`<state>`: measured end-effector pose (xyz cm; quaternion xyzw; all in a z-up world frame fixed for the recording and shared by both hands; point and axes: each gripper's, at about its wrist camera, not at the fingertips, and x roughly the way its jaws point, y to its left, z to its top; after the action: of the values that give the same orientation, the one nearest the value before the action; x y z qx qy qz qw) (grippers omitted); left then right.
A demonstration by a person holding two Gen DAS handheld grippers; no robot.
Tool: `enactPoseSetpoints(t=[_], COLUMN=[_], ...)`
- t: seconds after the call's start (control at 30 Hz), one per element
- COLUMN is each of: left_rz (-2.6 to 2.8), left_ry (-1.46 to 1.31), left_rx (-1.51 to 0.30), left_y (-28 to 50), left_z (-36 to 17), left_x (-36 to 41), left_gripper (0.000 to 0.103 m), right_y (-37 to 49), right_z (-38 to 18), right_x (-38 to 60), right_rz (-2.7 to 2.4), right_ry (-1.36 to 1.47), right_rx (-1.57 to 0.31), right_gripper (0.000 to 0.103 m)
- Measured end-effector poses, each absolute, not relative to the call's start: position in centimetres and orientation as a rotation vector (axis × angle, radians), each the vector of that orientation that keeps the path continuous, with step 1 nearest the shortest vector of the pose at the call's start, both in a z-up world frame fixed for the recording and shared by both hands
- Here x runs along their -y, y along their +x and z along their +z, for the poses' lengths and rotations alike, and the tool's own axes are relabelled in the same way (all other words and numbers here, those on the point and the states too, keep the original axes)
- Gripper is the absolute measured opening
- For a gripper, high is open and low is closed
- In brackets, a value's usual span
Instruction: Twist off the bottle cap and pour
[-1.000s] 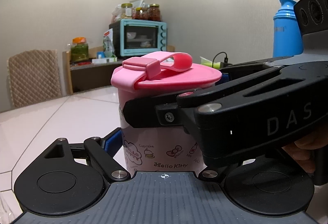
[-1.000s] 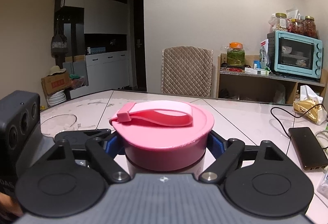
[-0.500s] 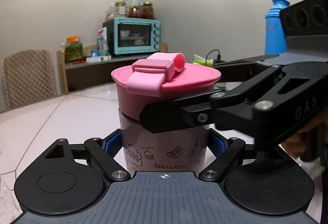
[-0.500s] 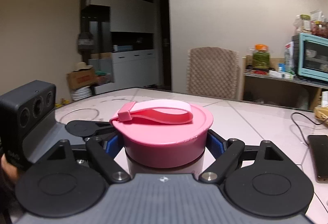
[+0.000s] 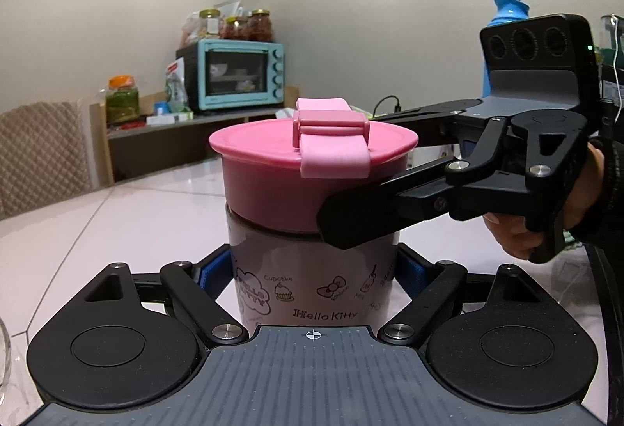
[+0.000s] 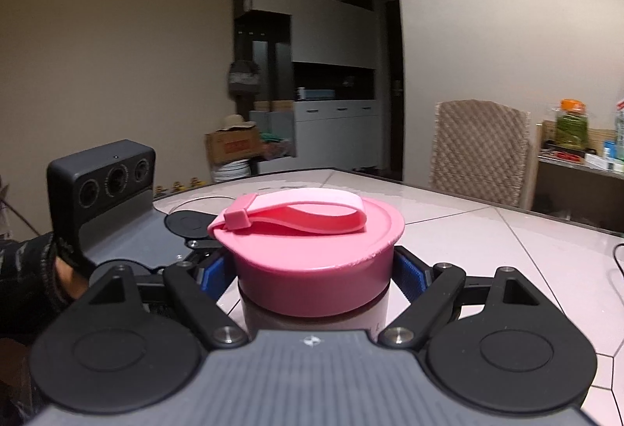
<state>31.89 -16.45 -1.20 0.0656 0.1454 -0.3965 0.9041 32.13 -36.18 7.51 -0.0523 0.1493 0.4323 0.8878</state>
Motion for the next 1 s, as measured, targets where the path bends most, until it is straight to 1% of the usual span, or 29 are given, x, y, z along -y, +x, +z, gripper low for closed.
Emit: enactPoseSetpoints(t=[0.3, 0.37, 0.4, 0.73, 1.0], left_rz=[-0.82, -0.821, -0.821, -0.823, -0.822], left_ry=[0.135, 0.134, 0.134, 0.135, 0.138], left_rx=[-0.3, -0.301, -0.301, -0.298, -0.3], left_y=[31.9, 31.9, 32.0, 32.5, 32.0], left_z=[-1.2, -1.2, -1.1, -1.0, -1.2], left_x=[16.3, 16.2, 16.2, 16.0, 15.9], left_gripper=[0.089, 0.089, 0.089, 0.089, 0.089], right_y=[32.2, 31.8, 31.6, 28.5, 27.9], right_z=[7.9, 8.0, 8.1, 7.9, 7.4], right_x=[36.4, 36.3, 36.3, 35.4, 34.3], right_rz=[0.91, 0.882, 0.868, 0.69, 0.589], right_ry=[-0.095, -0.084, -0.079, -0.054, -0.001], right_rx=[-0.319, -0.32, -0.32, -0.307, -0.291], right_gripper=[0.086, 0.095, 0.095, 0.096, 0.096])
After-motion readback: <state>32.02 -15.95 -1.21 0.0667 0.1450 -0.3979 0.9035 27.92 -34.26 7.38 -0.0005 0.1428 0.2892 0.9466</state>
